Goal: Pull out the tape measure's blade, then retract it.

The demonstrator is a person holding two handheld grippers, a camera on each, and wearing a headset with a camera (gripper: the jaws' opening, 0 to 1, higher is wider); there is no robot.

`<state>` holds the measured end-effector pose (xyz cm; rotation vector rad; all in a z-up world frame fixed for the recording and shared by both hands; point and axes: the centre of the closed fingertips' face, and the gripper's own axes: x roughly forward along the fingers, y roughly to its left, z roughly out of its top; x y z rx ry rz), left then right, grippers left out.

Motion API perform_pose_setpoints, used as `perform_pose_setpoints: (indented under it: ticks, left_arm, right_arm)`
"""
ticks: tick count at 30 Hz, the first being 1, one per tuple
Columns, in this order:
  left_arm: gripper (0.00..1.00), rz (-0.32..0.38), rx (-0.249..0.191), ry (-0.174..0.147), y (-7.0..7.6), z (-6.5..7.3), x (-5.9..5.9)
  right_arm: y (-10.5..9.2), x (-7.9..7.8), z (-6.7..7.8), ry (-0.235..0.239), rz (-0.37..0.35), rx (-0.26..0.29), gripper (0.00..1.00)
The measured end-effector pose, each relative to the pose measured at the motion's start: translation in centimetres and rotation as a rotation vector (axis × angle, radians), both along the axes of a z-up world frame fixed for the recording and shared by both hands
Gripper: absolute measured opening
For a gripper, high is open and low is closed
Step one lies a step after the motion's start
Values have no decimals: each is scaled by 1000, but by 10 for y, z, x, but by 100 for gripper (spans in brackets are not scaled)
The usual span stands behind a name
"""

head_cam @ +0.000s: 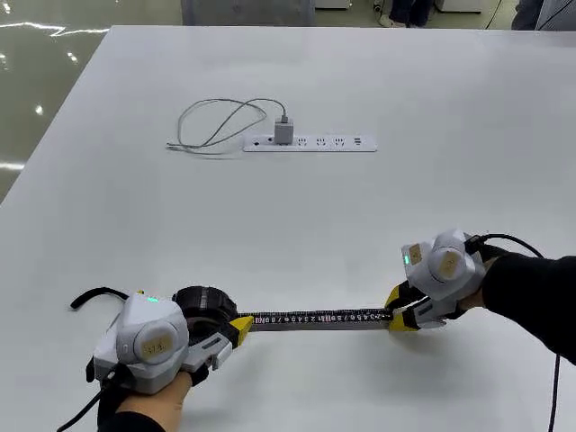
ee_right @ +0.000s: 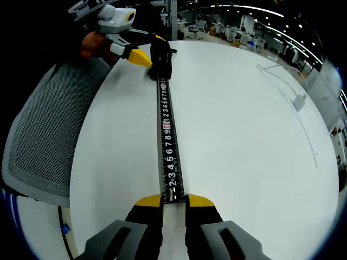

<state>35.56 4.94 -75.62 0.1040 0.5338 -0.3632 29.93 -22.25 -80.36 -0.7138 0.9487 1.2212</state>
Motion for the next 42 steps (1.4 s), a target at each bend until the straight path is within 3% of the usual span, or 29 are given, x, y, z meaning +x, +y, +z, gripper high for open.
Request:
perform_pose_setpoints:
  ticks: [6, 14, 21, 29, 34, 37, 42]
  left_arm:
    - [99, 29, 0, 24, 4, -8, 0]
    - [99, 26, -8, 36, -1, -9, -1]
    - [98, 50, -47, 47, -3, -9, 2]
    - [77, 50, -71, 62, -6, -9, 3]
    - [69, 57, -78, 74, -7, -10, 4]
    - [67, 69, -79, 86, -6, -11, 4]
    - [62, 91, -80, 106, -1, -14, 4]
  right_arm:
    - [1, -2, -1, -32, 15, -33, 11]
    - [2, -1, -2, -7, 34, -104, 10]
    - [2, 1, -3, 26, 3, -159, 11]
    - [2, 0, -3, 30, -48, -147, 10]
    - [4, -1, -3, 61, -111, -126, 10]
    - [5, -3, -3, 59, -81, -132, 10]
    - [6, -3, -3, 68, -91, -127, 9]
